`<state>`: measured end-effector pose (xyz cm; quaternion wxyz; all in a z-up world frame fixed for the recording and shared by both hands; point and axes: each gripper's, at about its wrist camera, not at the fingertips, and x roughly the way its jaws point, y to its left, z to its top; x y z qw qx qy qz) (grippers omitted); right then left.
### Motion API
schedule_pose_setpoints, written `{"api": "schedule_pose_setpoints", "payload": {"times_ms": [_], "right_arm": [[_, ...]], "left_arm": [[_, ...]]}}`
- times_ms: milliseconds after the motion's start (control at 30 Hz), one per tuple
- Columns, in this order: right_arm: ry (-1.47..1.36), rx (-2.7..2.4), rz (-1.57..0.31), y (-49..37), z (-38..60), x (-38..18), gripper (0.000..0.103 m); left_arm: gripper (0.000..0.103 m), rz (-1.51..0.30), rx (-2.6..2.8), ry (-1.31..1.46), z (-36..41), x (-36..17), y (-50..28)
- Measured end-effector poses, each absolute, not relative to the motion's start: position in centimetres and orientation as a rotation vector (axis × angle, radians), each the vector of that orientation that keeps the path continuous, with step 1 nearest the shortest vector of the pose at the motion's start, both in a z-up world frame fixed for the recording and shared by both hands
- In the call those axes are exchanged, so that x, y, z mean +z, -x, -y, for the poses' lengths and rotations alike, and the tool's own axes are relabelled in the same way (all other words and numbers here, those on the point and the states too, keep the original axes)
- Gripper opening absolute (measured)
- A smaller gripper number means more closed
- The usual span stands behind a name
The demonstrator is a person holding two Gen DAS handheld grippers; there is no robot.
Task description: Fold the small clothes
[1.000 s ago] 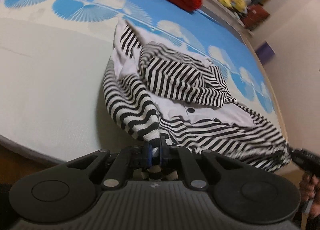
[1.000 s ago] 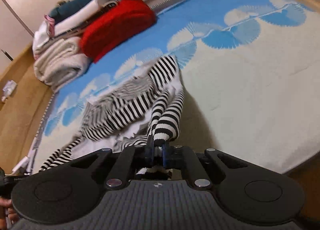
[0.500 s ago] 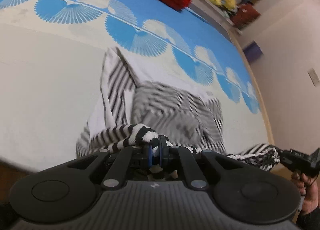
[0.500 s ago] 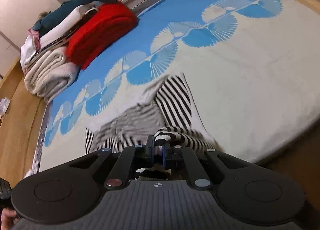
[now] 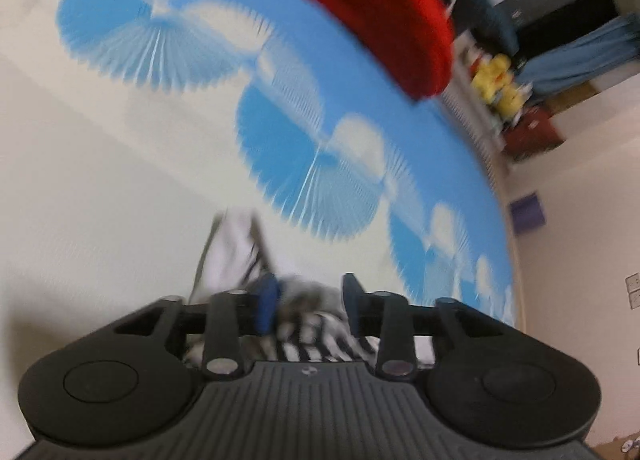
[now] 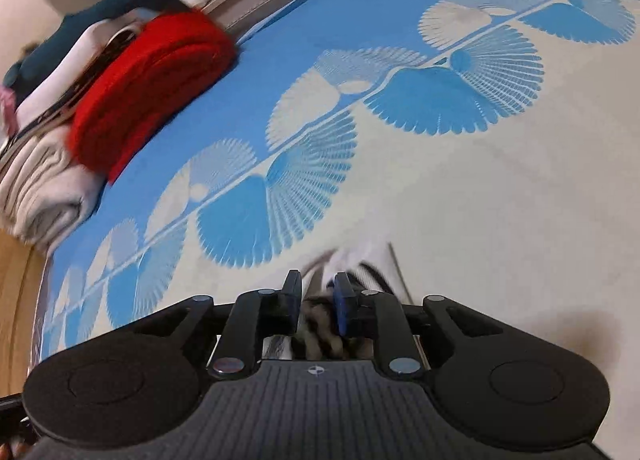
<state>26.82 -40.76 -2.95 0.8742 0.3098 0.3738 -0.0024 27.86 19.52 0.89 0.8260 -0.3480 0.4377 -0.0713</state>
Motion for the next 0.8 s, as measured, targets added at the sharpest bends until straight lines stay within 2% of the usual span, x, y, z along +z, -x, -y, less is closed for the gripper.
{"api": "schedule_pose_setpoints", "payload": {"times_ms": [100, 167, 233, 300, 433, 533, 800], "right_arm": [[-0.551, 0.034, -0.707, -26.6, 40.3, -1.3, 0.026], [-0.461, 0.090, -0.705, -26.3, 39.5, -1.3, 0.039], [-0.367, 0.145, -0.742, -25.9, 38.5, -2.2, 0.047], [-0.259, 0.161, -0.795, -25.7, 37.3, -3.4, 0.047], [-0.129, 0.170, -0.805, -25.6, 36.1, -4.3, 0.048], [-0.088, 0.174, -0.789, -25.8, 35.5, -4.4, 0.053], [0.141, 0.210, -0.819, -27.2, 31.9, -6.5, 0.053]], "left_arm": [[0.042, -0.904, -0.206, 0.624, -18.9, 2.0, -27.8], [0.047, -0.919, -0.237, 0.528, -17.8, 1.9, -27.7], [0.051, -0.953, -0.219, 0.406, -16.7, 1.3, -27.5], [0.053, -0.970, -0.202, 0.314, -15.7, 0.8, -27.4], [0.073, -0.985, -0.234, 0.243, -14.5, 0.1, -27.5], [0.074, -0.985, -0.246, 0.160, -13.1, -0.3, -27.4], [0.073, -0.936, -0.221, -0.096, -9.1, -1.8, -28.7]]}}
